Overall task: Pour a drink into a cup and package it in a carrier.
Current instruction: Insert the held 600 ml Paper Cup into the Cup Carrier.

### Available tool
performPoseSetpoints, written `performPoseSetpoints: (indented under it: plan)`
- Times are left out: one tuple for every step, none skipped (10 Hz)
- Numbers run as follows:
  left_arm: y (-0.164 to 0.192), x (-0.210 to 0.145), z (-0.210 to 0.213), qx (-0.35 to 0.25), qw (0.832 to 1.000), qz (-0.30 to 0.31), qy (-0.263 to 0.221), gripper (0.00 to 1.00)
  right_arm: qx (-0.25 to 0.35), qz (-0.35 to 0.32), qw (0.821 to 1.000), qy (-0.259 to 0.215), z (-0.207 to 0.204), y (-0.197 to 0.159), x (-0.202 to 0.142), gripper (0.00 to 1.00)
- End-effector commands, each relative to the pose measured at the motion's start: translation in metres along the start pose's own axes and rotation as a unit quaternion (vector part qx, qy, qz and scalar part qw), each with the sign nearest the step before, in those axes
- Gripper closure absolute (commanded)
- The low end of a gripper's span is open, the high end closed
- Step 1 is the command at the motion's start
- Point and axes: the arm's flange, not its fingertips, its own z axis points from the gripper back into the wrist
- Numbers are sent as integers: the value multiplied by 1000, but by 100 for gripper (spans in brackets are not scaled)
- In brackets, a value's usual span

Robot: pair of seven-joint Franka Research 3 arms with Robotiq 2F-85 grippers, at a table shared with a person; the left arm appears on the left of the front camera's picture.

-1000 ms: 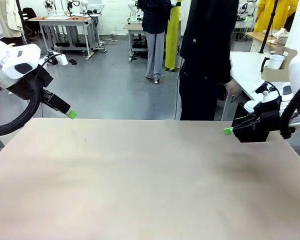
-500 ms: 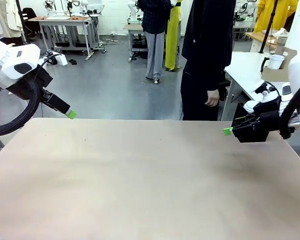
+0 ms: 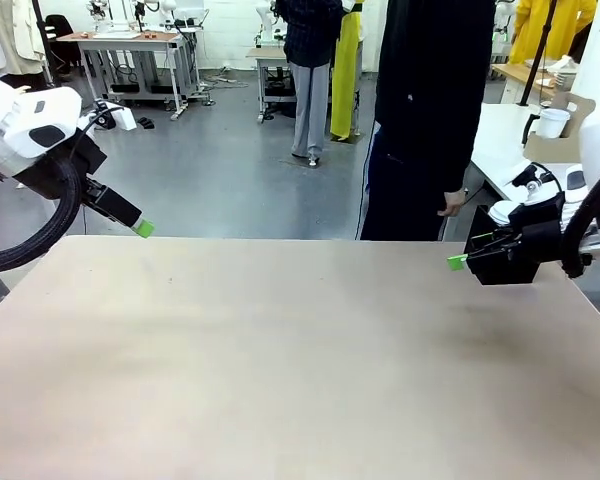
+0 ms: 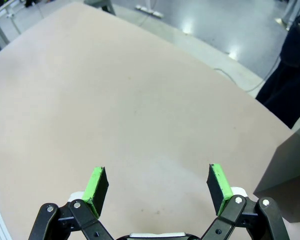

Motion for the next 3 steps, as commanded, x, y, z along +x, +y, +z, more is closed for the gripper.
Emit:
performPoseSetpoints:
  plan:
    - [0,0,1,3,1000,3,4,0,0,2,1000,0,0,0,1,0]
    - [0,0,1,3,1000,3,4,0,0,2,1000,0,0,0,1,0]
    - [0,0,1,3,1000,3,4,0,0,2,1000,0,0,0,1,0]
